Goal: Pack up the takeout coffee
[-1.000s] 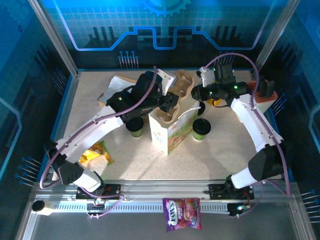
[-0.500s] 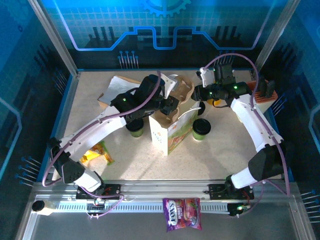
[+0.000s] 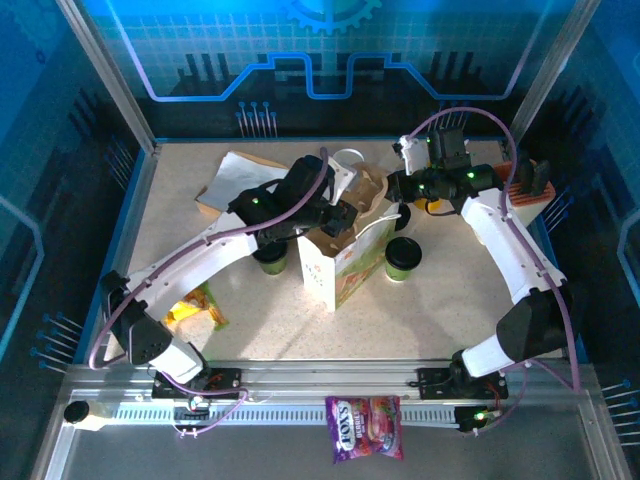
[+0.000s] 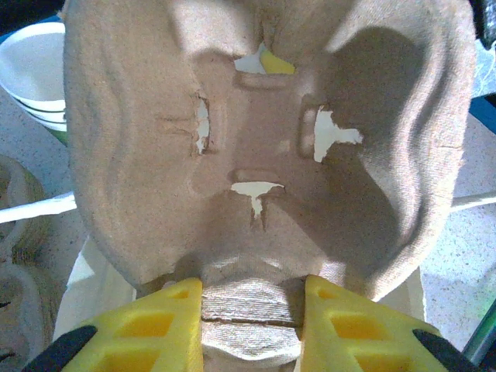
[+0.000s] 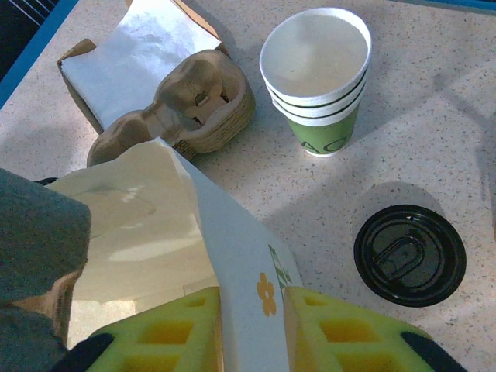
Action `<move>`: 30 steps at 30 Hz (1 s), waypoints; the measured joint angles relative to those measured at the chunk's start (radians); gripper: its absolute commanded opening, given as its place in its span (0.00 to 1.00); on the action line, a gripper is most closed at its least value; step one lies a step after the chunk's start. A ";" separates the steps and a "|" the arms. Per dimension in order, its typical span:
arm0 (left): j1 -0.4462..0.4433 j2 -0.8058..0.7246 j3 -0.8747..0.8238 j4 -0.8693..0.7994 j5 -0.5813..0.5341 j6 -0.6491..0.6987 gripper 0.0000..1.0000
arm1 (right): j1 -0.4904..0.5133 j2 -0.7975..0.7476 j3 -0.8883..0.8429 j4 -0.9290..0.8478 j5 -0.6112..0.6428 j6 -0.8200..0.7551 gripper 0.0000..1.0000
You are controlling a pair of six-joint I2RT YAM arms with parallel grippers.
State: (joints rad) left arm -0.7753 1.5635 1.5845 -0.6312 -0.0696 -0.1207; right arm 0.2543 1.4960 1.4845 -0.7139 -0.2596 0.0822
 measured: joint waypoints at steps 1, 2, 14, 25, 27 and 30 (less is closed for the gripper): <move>0.000 0.001 0.000 -0.003 0.000 0.000 0.31 | 0.000 0.000 0.000 0.000 0.002 0.000 0.29; 0.000 0.003 0.000 -0.007 0.002 0.000 0.31 | 0.000 0.000 0.000 0.000 0.005 0.000 0.29; -0.006 0.019 0.000 -0.043 0.015 0.000 0.31 | -0.010 -0.020 -0.032 0.006 0.016 0.008 0.31; -0.013 0.037 0.017 -0.079 0.014 0.024 0.31 | -0.020 -0.029 -0.040 0.010 0.016 0.023 0.33; -0.013 0.042 0.029 -0.091 0.014 0.027 0.31 | -0.021 -0.031 -0.041 0.012 0.013 0.026 0.33; -0.013 0.044 0.045 -0.116 0.014 0.035 0.31 | -0.021 -0.034 -0.045 0.016 0.006 0.030 0.33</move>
State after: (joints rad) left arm -0.7887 1.6073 1.6291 -0.7475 -0.0551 -0.0856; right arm 0.2333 1.4624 1.4395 -0.6975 -0.2531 0.1123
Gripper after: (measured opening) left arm 0.316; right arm 0.331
